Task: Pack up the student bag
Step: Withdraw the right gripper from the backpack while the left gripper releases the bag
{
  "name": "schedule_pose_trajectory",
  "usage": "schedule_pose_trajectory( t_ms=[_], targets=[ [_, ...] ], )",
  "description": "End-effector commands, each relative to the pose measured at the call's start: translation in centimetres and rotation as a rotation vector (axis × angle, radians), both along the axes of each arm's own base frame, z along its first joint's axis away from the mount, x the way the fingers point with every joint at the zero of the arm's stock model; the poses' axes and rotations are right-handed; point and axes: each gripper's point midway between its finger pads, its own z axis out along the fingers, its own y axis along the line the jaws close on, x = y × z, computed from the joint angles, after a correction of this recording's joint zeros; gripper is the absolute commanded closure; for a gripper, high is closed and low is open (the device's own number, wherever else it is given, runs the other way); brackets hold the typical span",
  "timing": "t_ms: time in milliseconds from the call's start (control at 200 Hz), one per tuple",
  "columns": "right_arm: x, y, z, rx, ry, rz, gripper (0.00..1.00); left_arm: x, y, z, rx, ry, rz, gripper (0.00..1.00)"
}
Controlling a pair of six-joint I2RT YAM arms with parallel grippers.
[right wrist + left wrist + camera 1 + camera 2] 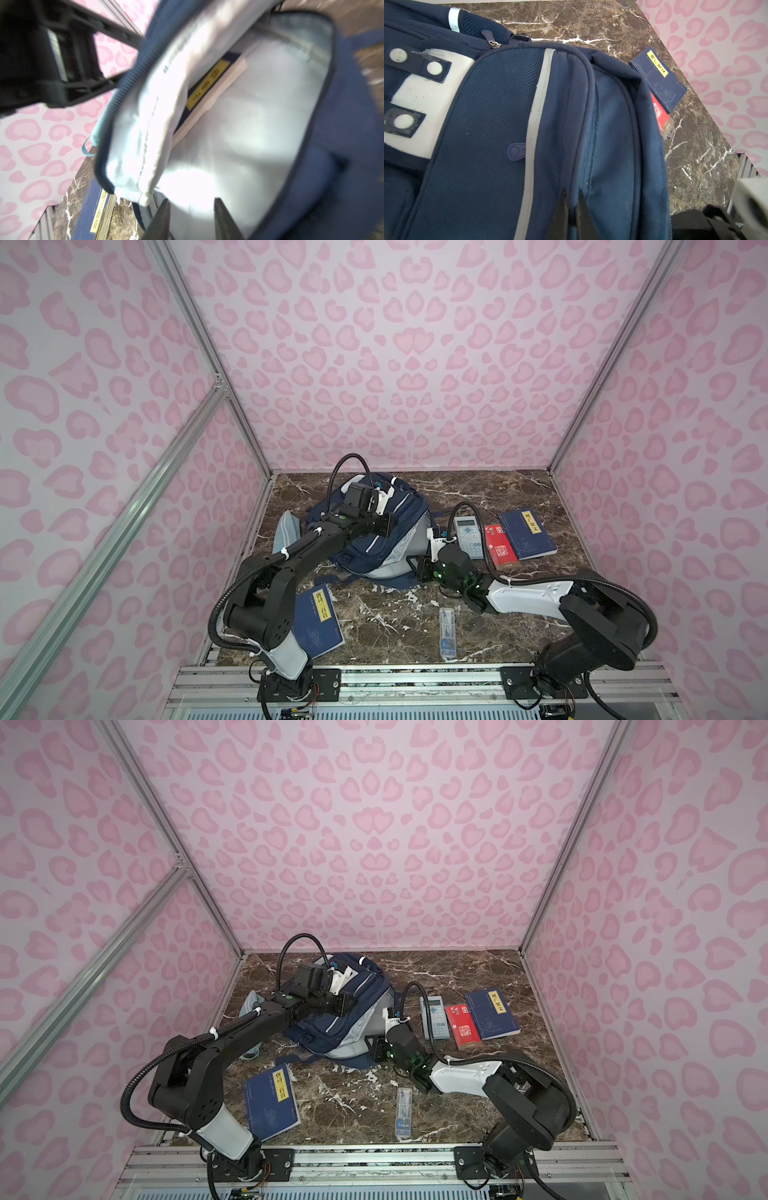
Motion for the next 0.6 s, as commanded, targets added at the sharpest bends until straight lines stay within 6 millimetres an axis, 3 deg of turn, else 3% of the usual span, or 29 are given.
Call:
schedule_pose_trajectory(
  t_ms=[0,55,105,120,155,255,400,495,595],
  targets=[
    [-1.3,-1.4,-0.1,-0.180,-0.068,0.011,0.44,0.6,0.4,2.6,-0.035,-0.047,0.059,0.52],
    [-1.7,-2.1,0.2,-0.250,-0.100,0.013,0.33,0.3,1.1,3.5,-0.038,-0.050,0.101,0.32],
    [-1.6,-3.1,0.1,-0.293,-0.063,-0.027,0.04,-0.2,1.8,4.0,-0.038,-0.046,0.137,0.21],
    [-1.4,-3.6,0.1,-0.306,-0.050,-0.046,0.02,-0.4,2.1,4.4,-0.040,-0.049,0.151,0.19],
    [-1.3,-4.1,-0.2,-0.335,-0.019,-0.060,0.02,-0.8,2.9,4.7,-0.037,-0.043,0.194,0.14],
    [-2.5,-2.2,-0.5,-0.343,0.022,0.092,0.02,-2.6,5.3,5.1,-0.049,-0.002,0.314,0.01],
    [-5.0,0.5,0.7,-0.339,-0.125,0.192,0.02,-6.6,8.8,4.1,-0.075,0.090,0.456,0.02],
    [-5.1,1.9,-0.1,-0.342,-0.085,0.216,0.02,-9.2,11.4,1.9,-0.100,0.191,0.545,0.02],
    [-5.9,4.4,-0.7,-0.310,-0.055,0.295,0.02,-11.9,14.0,-1.9,-0.094,0.327,0.630,0.02]
  ],
)
